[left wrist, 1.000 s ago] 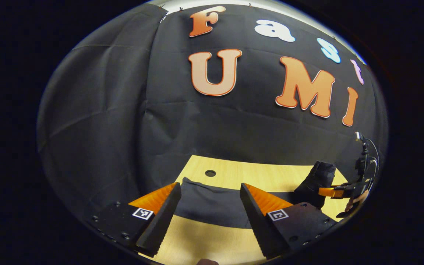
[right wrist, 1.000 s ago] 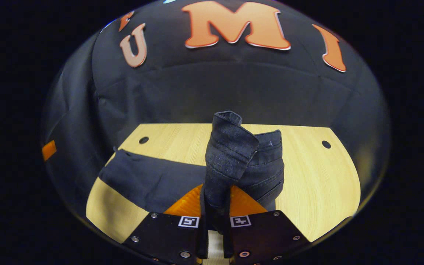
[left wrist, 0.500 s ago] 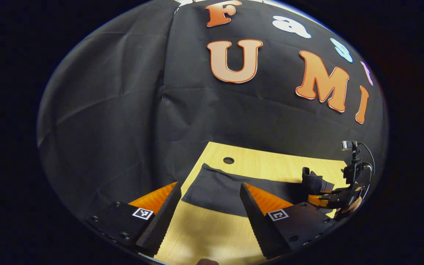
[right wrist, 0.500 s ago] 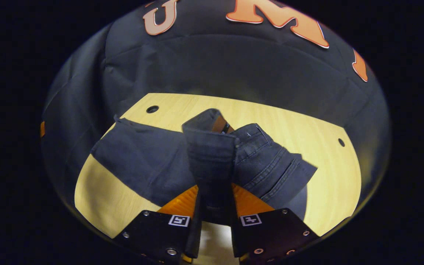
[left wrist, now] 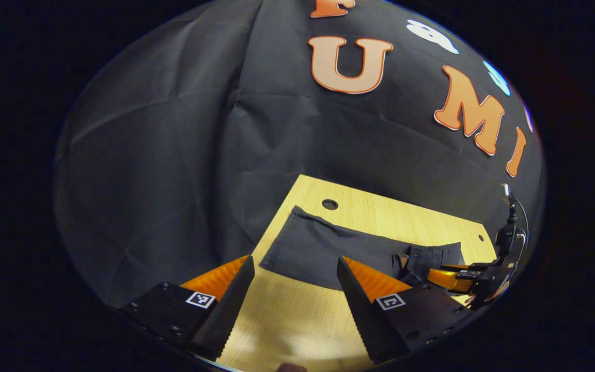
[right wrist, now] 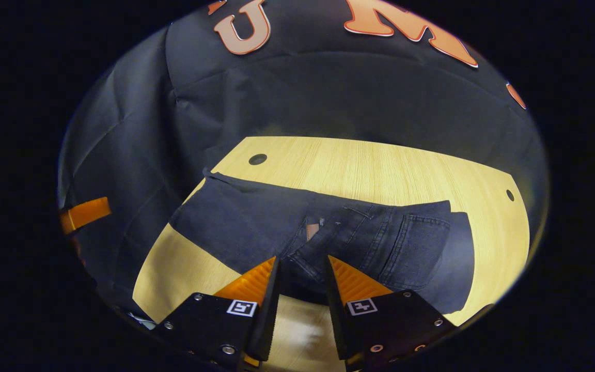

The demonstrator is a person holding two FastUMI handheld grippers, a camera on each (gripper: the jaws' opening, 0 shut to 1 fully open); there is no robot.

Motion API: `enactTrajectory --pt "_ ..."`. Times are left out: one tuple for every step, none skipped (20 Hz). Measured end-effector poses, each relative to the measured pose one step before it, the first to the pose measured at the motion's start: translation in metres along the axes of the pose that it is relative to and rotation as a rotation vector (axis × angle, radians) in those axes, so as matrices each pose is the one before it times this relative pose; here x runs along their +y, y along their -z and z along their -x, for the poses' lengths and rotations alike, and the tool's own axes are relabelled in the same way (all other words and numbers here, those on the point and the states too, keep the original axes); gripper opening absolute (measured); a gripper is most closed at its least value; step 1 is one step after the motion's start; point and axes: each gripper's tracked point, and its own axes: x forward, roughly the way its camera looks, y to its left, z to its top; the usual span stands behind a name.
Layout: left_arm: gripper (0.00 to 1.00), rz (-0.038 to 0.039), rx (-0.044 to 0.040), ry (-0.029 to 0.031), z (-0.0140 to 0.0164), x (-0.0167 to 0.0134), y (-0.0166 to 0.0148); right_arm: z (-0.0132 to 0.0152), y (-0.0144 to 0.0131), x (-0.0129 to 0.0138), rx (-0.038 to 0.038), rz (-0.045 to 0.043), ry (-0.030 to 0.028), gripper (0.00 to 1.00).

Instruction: Grasp the waist and the cuffs of the jeans and fold them to make the two legs overlap; first hold the waist and fold one-third of the jeans toward the cuffs, then hold the cuffs and fold the remaining one-third in the same direction to finish folding.

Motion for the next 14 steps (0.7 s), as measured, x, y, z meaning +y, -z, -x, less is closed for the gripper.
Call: enactTrajectory --pt "0.96 0.01240 0.02956 0.01469 -0.00236 -0.00009 0.00519 0.00379 -0.00250 0.00069 -0.00561 -0.00204 0.00808 0.49" --pt "0.96 0.01799 0.03339 0.00081 -0.00429 0.00080 0.00367 0.00520 -0.00210 -0.00322 -0.00984 -0.00358 0.01281 0.51" --pt "0.96 0.01734 0.04185 0.00120 -0.00314 0.00010 0.00585 0.00511 -0.00275 -0.00479 -0.01322 -0.00801 0.01400 0.53" --pt "0.97 0.01785 0.04362 -0.00913 -0.00248 0.00214 0.00535 0.00589 -0.00375 -0.00562 -0.01294 -0.01141 0.01256 0.59" --pt "1.00 0.02468 0.04749 -0.00850 -0.00193 -0.00091 0.00728 0.00762 -0.00309 -0.00588 -0.01490 -0.01297 0.01787 0.61" --pt "0.97 0.02993 0.05571 -0.00526 -0.00321 -0.00169 0.00728 0.00817 -0.00348 -0.00672 -0.01557 -0.01356 0.01929 0.67" --pt "0.97 0.03993 0.04906 -0.00105 -0.00157 0.00045 0.00597 0.00711 -0.00383 -0.00798 -0.01393 -0.01000 0.02183 0.70" --pt "0.96 0.03553 0.04632 0.00538 -0.00284 -0.00282 0.00516 0.00687 -0.00271 -0.00712 -0.01344 -0.01177 0.01629 0.75" --pt "1.00 0.03525 0.03454 -0.00065 -0.00471 -0.00010 0.00299 0.00735 -0.00360 -0.00722 -0.01416 -0.00896 0.01802 0.77" --pt "0.97 0.01775 0.02666 -0.00394 -0.00313 0.00003 0.00166 0.00755 -0.00244 -0.00725 -0.01140 -0.00978 0.01818 0.81" --pt "0.97 0.01760 0.02496 -0.01255 -0.00705 0.00158 0.00127 0.00766 -0.00294 -0.00680 -0.01278 -0.00600 0.01433 0.82" --pt "0.97 0.01189 0.02328 -0.01100 -0.00298 -0.00007 0.00171 0.00646 -0.00240 -0.00718 -0.01303 -0.00396 0.01686 0.84" --pt "0.97 0.01446 0.02658 -0.01810 -0.00095 0.00108 0.00016 0.00679 -0.00288 -0.00646 -0.01302 -0.00346 0.01549 0.85" --pt "0.97 0.01545 0.01965 -0.02772 -0.00259 0.00361 -0.00112 0.00693 -0.00245 -0.00645 -0.01274 -0.00380 0.01558 0.87"
